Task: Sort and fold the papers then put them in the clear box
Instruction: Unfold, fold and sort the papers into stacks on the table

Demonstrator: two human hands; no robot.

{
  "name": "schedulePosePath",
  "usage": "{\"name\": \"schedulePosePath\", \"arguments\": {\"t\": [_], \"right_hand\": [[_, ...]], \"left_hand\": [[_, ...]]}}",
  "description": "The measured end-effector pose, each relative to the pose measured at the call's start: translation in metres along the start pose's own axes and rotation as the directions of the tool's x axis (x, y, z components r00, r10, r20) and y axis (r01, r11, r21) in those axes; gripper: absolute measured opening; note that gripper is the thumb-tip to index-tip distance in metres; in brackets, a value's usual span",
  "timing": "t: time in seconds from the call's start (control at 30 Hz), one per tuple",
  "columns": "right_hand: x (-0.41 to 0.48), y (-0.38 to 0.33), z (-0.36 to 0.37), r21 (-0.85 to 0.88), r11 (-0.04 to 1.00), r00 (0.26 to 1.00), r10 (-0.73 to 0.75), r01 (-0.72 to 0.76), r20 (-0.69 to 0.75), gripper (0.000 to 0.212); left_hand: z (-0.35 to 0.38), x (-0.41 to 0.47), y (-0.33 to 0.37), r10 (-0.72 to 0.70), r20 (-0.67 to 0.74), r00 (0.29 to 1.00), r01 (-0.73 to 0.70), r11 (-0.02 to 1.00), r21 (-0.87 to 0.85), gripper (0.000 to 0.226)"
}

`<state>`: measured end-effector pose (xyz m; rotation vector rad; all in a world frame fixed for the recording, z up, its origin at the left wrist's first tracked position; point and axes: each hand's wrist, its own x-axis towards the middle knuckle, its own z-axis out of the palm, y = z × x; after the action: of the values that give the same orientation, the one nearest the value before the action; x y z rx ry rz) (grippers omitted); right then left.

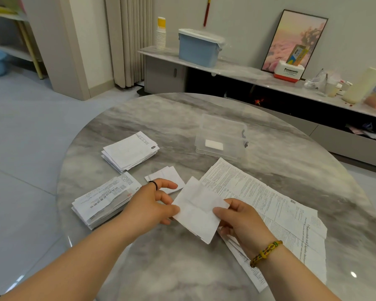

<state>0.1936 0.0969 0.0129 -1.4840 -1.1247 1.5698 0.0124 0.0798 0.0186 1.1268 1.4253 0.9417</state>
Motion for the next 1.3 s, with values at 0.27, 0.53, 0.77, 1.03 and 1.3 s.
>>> {"name": "schedulePosePath", "arguments": {"t": [0.27,0.53,0.77,1.03,1.3], "right_hand": [[0.006,-0.007,0.028,-0.015,0.995,0.994,-0.097,0.096,-0.047,0.022],[0.039,-0.044,0.068,-0.154,0.969,0.979,-0.182,0.194,0.091,0.033],[0.064,-0.065,0.124,-0.365,0.871,0.924,-0.215,0.327,0.316,0.026],[0.079,-0.058,0.151,-0.526,0.764,0.875,-0.102,0.373,0.473,0.018],[0.08,-0.043,0.171,-0.653,0.631,0.878,-0.097,0.418,0.469,0.035]], "left_hand": [[-0.029,-0.011,0.003,0.001,0.04,0.999,-0.003,0.999,0.053,0.041],[-0.117,-0.014,-0.003,0.004,-0.187,0.982,0.067,0.925,0.373,0.059],[-0.139,-0.012,-0.025,-0.199,-0.052,0.979,0.188,0.765,0.615,0.115],[-0.15,-0.016,-0.025,-0.236,-0.031,0.971,0.204,0.759,0.618,0.122],[-0.132,-0.01,-0.025,-0.171,-0.058,0.983,0.163,0.696,0.699,0.122]]}}
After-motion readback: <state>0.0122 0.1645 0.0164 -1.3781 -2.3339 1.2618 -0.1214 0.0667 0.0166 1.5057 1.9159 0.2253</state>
